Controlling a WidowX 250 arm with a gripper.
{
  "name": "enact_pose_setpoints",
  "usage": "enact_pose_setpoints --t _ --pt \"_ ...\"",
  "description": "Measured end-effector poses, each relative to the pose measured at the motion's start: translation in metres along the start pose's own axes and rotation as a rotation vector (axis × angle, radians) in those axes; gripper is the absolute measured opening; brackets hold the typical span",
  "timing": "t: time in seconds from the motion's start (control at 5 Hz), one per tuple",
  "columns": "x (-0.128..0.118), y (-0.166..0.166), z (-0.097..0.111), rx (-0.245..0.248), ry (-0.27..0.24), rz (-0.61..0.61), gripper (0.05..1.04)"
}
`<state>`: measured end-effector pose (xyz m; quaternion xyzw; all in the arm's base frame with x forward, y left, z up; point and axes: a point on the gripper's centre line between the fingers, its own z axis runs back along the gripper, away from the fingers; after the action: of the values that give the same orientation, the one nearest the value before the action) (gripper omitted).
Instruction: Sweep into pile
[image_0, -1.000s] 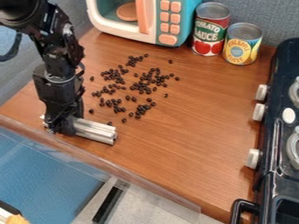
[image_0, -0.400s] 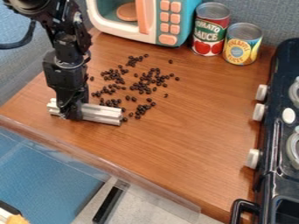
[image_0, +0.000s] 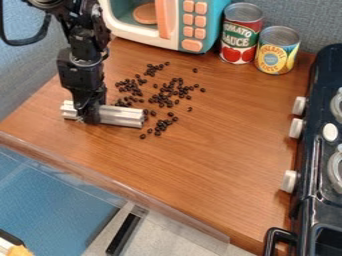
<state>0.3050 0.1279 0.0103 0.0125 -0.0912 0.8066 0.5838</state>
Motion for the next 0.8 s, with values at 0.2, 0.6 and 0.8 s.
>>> enact_pose_setpoints --t 0.2,0.6,0.8 --pt "-0.003 -0.011 -0.001 -0.009 0.001 0.013 0.383" --pt "-0.015 -0.033 -0.001 -0.037 0.006 -0.006 0.383" --pt "-0.021 -0.035 0.0 -0.045 0.001 -0.029 0.383"
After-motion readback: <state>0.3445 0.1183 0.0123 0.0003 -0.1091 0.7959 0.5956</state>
